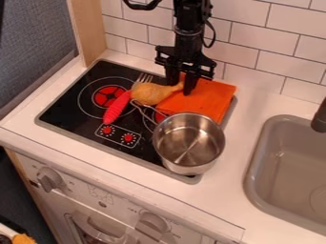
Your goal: Put the chicken leg piece in side the silver pot
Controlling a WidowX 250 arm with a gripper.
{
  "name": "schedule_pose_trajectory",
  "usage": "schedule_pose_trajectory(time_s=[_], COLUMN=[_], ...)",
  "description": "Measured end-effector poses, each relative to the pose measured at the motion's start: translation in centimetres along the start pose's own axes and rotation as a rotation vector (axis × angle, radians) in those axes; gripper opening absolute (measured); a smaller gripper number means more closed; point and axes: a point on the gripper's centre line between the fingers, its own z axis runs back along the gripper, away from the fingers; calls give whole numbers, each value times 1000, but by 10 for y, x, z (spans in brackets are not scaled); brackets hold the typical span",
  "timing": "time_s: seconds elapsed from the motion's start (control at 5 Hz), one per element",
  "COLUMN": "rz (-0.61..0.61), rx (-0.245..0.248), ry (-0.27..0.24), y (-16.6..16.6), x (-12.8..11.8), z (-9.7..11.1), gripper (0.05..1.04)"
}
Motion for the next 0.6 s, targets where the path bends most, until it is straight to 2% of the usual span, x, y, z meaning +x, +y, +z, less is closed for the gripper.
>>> schedule_pose_trajectory(time_s=[0.2, 0.4, 0.6], rz=[2, 2, 13], rx=[-1, -2, 4], ry=[5, 14, -43], y=[0, -1, 1], x=[-1, -6, -5], z=[0, 1, 27], gripper=[217, 214, 214])
